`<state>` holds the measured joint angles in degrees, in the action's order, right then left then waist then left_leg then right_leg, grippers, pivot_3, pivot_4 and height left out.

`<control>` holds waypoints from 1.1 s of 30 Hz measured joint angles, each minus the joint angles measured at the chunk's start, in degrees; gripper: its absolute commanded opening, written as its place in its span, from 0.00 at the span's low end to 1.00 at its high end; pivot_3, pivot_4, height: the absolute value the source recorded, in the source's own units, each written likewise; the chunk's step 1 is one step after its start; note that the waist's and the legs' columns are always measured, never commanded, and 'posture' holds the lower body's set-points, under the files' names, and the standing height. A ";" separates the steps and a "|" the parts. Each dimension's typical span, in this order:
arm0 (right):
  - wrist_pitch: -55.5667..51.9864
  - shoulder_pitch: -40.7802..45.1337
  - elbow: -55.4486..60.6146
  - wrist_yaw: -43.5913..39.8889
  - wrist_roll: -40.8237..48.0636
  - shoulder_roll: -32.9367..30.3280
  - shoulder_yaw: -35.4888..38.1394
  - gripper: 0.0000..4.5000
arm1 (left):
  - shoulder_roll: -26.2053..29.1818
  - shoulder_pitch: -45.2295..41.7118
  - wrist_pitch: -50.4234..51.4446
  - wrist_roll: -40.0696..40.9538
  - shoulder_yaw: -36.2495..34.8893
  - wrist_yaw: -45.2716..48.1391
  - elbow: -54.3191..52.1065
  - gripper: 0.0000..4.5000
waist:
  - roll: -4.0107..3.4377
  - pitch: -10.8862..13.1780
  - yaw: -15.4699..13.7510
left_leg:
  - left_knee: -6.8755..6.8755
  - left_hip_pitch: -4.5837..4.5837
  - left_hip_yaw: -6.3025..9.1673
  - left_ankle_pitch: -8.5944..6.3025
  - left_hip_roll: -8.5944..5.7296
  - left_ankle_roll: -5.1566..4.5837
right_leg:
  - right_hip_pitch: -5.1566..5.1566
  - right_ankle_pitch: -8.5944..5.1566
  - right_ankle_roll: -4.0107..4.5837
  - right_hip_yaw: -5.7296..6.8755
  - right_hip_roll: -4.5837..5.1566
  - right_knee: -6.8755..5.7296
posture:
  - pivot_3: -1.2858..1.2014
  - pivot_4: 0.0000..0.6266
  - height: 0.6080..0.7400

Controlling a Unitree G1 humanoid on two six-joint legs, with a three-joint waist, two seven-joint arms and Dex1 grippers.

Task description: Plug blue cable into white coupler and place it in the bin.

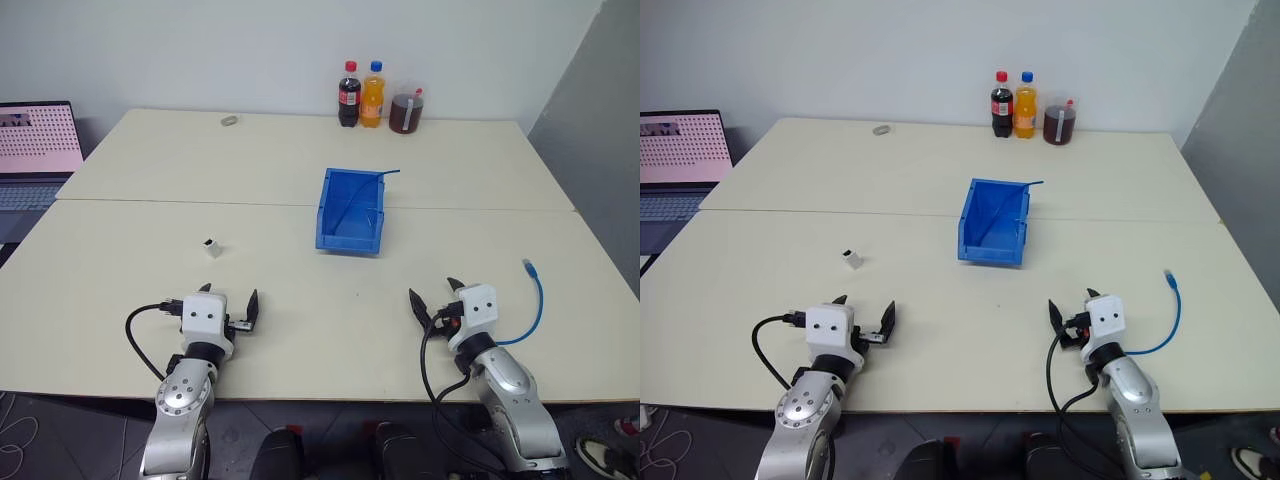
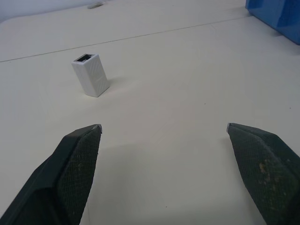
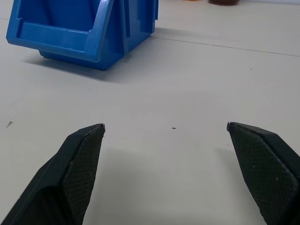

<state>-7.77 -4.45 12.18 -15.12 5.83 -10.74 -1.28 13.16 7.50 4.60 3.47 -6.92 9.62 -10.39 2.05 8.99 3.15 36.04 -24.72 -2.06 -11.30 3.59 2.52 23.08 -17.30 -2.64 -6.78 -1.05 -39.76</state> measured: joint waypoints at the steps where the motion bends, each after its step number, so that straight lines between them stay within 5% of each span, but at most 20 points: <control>1: 0.01 0.00 0.00 -0.01 0.00 0.00 0.00 0.99 | 0.00 0.00 0.00 0.03 0.00 0.01 -0.01 1.00 | 0.00 0.00 0.00 | 0.00 0.00 0.00 0.00 0.00 0.00 | 0.00 0.00 0.00 0.00 0.00 0.00 | 0.52 0.24 1.00; 18: 0.89 0.73 -0.85 -0.85 -0.07 0.00 0.00 0.99 | 0.29 -0.35 2.47 0.22 0.87 1.23 -1.58 1.00 | 0.00 0.00 0.01 | 0.00 0.00 0.01 0.00 0.00 0.00 | 0.00 0.00 0.00 0.01 0.00 0.00 | 0.52 0.24 1.00; 25: 0.96 0.95 0.63 -0.65 -0.12 -0.82 0.38 0.99 | 3.13 -3.18 5.59 2.31 9.42 11.27 -7.19 1.00 | 0.00 0.00 -0.06 | 0.00 -0.01 0.02 0.00 -0.02 0.00 | -0.01 0.00 0.00 0.02 0.00 -0.01 | 0.52 0.24 1.00; 33: -6.93 -2.63 12.48 1.81 2.99 -2.42 8.26 0.99 | 6.51 -16.73 13.66 10.51 17.24 26.00 -9.36 1.00 | -0.01 0.00 -0.27 | 0.03 -0.04 0.10 0.01 -0.05 0.00 | -0.04 -0.01 -0.01 0.07 -0.03 -0.04 | 0.52 0.24 1.00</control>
<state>-14.71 -7.08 24.66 -13.31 8.82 -13.16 6.98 19.67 -9.23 18.26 13.98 10.32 35.62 -19.75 2.04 8.99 2.88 36.07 -24.76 -1.96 -11.30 3.55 2.52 23.04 -17.31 -2.65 -6.71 -1.08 -39.80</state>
